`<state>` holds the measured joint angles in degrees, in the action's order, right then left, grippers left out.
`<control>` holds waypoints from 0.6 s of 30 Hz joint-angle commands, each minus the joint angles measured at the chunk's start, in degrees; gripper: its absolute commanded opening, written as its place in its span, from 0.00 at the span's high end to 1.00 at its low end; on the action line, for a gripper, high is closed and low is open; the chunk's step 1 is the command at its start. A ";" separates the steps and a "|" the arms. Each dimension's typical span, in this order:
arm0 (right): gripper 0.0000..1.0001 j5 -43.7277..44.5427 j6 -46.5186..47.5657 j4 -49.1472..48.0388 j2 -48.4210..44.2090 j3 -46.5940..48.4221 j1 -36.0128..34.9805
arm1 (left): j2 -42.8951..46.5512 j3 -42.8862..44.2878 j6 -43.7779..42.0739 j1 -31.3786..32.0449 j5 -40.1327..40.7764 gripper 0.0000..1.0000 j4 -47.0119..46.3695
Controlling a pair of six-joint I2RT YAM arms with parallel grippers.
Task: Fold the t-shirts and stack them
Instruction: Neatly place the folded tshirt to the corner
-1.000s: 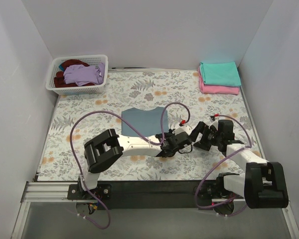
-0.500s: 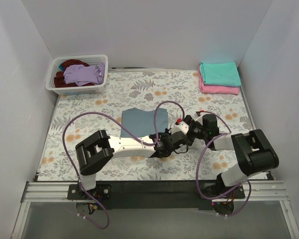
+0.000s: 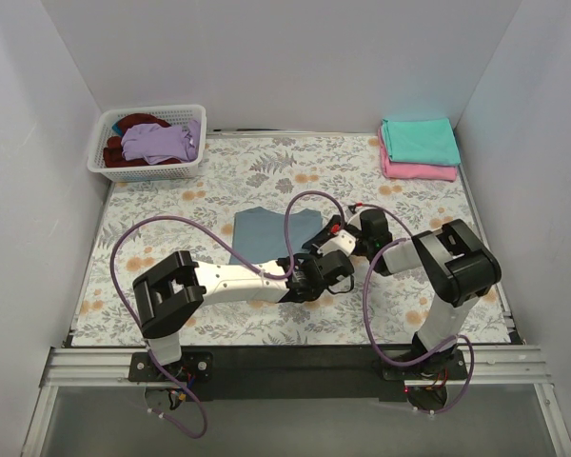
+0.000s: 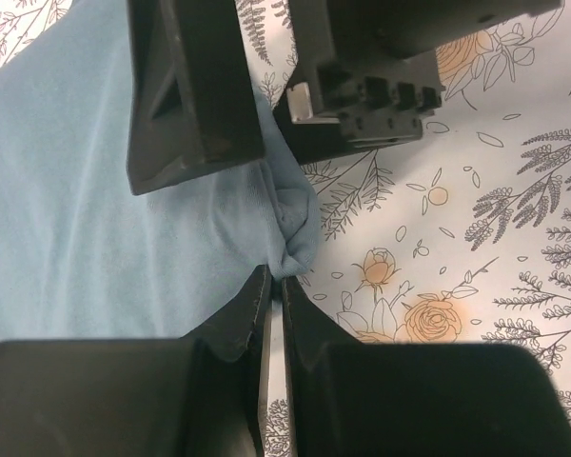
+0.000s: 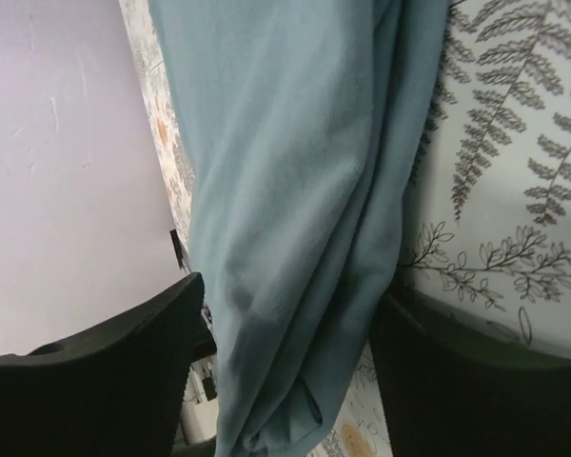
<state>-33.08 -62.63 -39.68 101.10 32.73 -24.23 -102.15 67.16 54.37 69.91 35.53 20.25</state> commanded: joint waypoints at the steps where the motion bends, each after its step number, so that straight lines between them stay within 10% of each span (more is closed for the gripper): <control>1: 0.28 2.85 3.65 4.61 3.14 1.10 -1.08 | 2.39 -0.01 1.18 -0.04 0.07 1.00 -1.53; 8: 0.98 3.02 8.49 5.14 2.61 1.63 -1.26 | 2.13 0.43 1.88 -0.04 -1.43 0.89 -1.44; 18: 0.99 11.62 28.76 27.87 -1.43 13.31 -1.26 | 8.54 0.52 2.41 -3.62 -1.51 0.39 0.22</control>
<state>-28.49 -45.15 -23.18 101.91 40.05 -25.54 -100.31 67.11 56.38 69.14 33.30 20.47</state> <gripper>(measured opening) 0.068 0.579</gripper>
